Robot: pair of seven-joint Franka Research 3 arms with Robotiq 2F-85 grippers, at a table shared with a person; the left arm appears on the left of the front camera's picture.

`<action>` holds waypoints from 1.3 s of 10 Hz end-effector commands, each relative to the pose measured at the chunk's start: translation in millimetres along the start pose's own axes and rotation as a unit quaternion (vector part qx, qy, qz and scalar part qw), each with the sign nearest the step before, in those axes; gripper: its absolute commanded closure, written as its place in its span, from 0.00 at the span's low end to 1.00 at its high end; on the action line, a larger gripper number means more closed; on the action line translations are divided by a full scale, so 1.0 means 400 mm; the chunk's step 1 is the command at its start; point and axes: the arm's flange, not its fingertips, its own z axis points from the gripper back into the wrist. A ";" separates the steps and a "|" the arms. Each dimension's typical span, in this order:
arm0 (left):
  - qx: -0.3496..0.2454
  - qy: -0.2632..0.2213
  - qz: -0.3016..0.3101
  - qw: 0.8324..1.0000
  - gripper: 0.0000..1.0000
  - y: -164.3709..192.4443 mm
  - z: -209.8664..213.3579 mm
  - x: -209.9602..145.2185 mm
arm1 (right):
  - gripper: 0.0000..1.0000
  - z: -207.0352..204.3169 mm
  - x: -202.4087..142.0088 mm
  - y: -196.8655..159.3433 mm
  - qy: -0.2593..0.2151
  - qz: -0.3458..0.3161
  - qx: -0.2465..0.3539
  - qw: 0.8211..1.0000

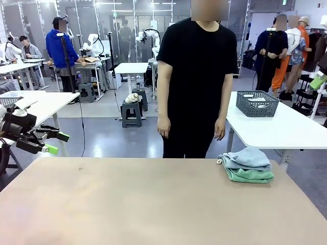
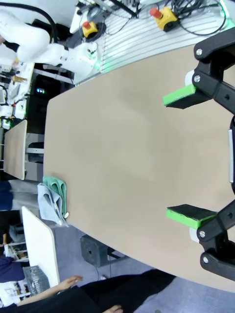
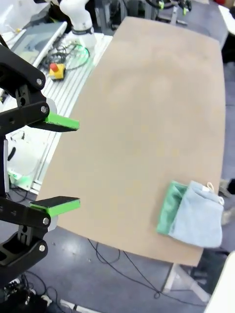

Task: Fold the towels and place them in the basket.
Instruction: Stack the folded Towel with hook on the right side of the table.

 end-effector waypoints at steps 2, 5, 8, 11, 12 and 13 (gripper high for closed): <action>0.002 0.001 -0.001 1.000 0.00 -0.001 0.001 0.002 | 0.33 0.015 0.006 0.000 0.009 -0.003 0.019 1.000; 0.002 0.001 -0.001 1.000 0.00 -0.001 0.001 0.002 | 0.33 0.015 0.006 0.000 0.009 -0.003 0.019 1.000; 0.002 0.001 -0.001 1.000 0.00 -0.001 0.001 0.002 | 0.33 0.015 0.006 0.000 0.009 -0.003 0.019 1.000; 0.002 0.001 -0.001 1.000 0.00 -0.001 0.001 0.002 | 0.33 0.015 0.006 0.000 0.009 -0.003 0.019 1.000; 0.002 0.001 -0.001 1.000 0.00 -0.001 0.001 0.002 | 0.33 0.015 0.006 0.000 0.009 -0.003 0.019 1.000; 0.002 0.001 -0.001 1.000 0.00 -0.001 0.001 0.002 | 0.33 0.015 0.006 0.000 0.009 -0.003 0.019 1.000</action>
